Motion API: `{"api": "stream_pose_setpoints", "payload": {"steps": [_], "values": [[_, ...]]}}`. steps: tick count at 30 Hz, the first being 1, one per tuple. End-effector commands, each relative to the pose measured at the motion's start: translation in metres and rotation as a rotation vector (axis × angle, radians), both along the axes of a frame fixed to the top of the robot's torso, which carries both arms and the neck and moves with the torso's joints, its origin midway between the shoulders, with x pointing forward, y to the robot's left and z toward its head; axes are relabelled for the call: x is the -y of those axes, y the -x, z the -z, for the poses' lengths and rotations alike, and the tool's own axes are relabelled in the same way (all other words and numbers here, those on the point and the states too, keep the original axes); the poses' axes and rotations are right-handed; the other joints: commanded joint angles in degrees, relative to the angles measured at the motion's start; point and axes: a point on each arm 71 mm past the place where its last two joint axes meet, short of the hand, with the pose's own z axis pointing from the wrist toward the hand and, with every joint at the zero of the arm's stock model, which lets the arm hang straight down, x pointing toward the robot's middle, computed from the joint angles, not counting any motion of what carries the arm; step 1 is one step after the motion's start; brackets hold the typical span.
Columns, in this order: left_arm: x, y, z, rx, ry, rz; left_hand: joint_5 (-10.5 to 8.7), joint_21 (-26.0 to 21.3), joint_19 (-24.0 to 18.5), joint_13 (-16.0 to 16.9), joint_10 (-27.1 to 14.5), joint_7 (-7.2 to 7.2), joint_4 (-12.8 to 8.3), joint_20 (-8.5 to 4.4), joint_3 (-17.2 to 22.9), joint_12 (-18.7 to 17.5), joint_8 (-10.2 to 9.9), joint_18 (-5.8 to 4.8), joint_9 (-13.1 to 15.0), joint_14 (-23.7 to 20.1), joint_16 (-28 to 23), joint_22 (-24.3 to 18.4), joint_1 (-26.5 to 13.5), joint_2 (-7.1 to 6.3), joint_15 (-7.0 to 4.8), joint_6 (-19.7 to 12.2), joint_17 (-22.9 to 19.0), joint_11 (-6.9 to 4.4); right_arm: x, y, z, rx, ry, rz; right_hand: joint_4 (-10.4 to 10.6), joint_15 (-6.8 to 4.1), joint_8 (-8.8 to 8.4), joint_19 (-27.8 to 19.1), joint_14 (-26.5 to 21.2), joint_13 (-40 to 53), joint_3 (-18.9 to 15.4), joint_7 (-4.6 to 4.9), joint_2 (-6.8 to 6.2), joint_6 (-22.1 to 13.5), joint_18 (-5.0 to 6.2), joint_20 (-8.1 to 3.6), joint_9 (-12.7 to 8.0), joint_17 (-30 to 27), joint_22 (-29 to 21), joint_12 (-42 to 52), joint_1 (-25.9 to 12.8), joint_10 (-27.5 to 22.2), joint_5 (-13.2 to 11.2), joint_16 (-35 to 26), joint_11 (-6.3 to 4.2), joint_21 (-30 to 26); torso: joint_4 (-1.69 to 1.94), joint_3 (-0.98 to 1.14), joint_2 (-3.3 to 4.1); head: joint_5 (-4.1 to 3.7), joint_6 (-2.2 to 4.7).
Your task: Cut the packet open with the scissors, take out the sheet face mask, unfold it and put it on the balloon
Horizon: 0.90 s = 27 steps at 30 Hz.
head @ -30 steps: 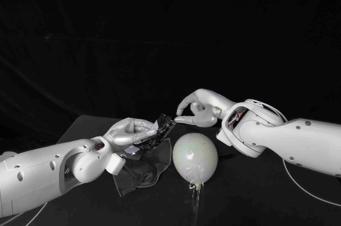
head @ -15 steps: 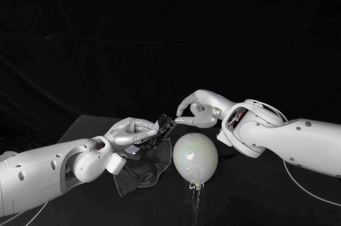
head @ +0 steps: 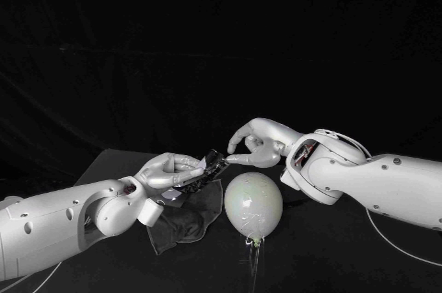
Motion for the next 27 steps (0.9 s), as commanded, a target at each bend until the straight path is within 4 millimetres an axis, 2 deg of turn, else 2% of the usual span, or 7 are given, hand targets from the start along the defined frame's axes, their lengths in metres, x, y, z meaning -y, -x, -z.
{"api": "stream_pose_setpoints", "payload": {"steps": [1, 5, 7, 19, 27], "values": [[0.002, -0.001, -0.003, 0.010, 0.010, -0.003, 0.19, -0.35, -0.03, 0.05, 0.20, 0.48, -0.30, 0.04, 0.02, 0.21, 0.42, 1.05, 2.56, -0.42, -0.32, 0.02, -0.09, 0.53, -0.04, 0.00, 0.08, -0.04, -0.002, 0.002, 0.003, -0.019, 0.020, -0.028, -0.18, 0.30, 0.18, 0.36, 6.09, 7.53, -0.09, -0.09, 0.03, 0.08, -0.75, -0.14, 0.10, 15.07, 4.86, 0.37, 0.55, 2.27, -0.22, 0.23, -0.06, 0.20, -0.06, 0.01, -0.03, 0.18, -0.01], [0.002, -0.002, -0.002, 0.010, 0.007, -0.007, 0.19, -0.35, -0.03, 0.05, 0.20, 0.48, -0.30, 0.04, 0.02, 0.21, 0.42, 1.05, 2.56, -0.42, -0.32, 0.02, -0.09, 0.53, -0.04, 0.00, 0.08, -0.04, -0.004, 0.003, 0.003, -0.028, 0.018, -0.040, -0.07, 0.33, 0.13, 0.29, 6.09, 7.51, -0.28, -0.03, -0.08, 0.03, -0.72, -0.13, 0.10, 15.07, 4.81, 0.30, 0.45, 2.23, -0.23, 0.23, -0.01, 0.09, -0.03, 0.03, -0.04, 0.05, -0.11], [0.003, -0.002, -0.002, 0.009, 0.006, -0.007, 0.19, -0.34, 0.02, 0.06, 0.22, 0.51, -0.32, 0.04, 0.05, 0.21, 0.44, 1.05, 2.58, -0.41, -0.32, 0.03, -0.11, 0.58, -0.06, -0.02, 0.09, -0.06, -0.005, 0.004, 0.003, -0.033, 0.018, -0.047, -0.05, 0.34, 0.12, 0.30, 6.09, 7.54, -0.30, -0.03, -0.09, 0.02, -0.73, -0.13, 0.10, 15.07, 4.83, 0.35, 0.44, 2.24, -0.23, 0.23, 0.00, 0.12, -0.04, 0.02, -0.06, -0.07, -0.37], [0.007, -0.002, -0.002, 0.011, 0.000, 0.005, 0.19, -0.33, 0.10, 0.06, 0.26, 0.51, -0.40, 0.05, 0.12, 0.23, 0.47, 1.03, 2.63, -0.37, -0.32, 0.05, -0.10, 0.64, -0.08, -0.03, 0.10, -0.08, -0.012, 0.002, 0.007, -0.046, 0.032, -0.060, 0.12, 0.39, 0.01, 0.39, 6.09, 7.84, -0.50, 0.04, -0.10, -0.12, -0.78, -0.10, 0.09, 15.07, 4.99, 0.73, 0.33, 2.36, -0.24, 0.23, 0.06, 0.32, 0.03, -0.13, -0.07, -0.34, -0.28], [0.008, -0.001, -0.002, 0.013, -0.002, 0.010, 0.19, -0.33, 0.12, 0.07, 0.32, 0.57, -0.51, 0.06, 0.20, 0.24, 0.52, 1.00, 2.70, -0.31, -0.30, 0.06, -0.10, 0.70, -0.12, -0.07, 0.14, -0.13, -0.020, 0.002, 0.011, -0.052, 0.050, -0.072, 0.17, 0.42, -0.05, 0.39, 6.09, 7.92, -0.48, 0.05, 0.13, -0.16, -0.79, -0.07, 0.09, 15.07, 5.03, 0.80, 0.48, 2.37, -0.16, 0.23, 0.08, 0.32, 0.10, -0.10, 0.03, -0.30, -0.28]]}}
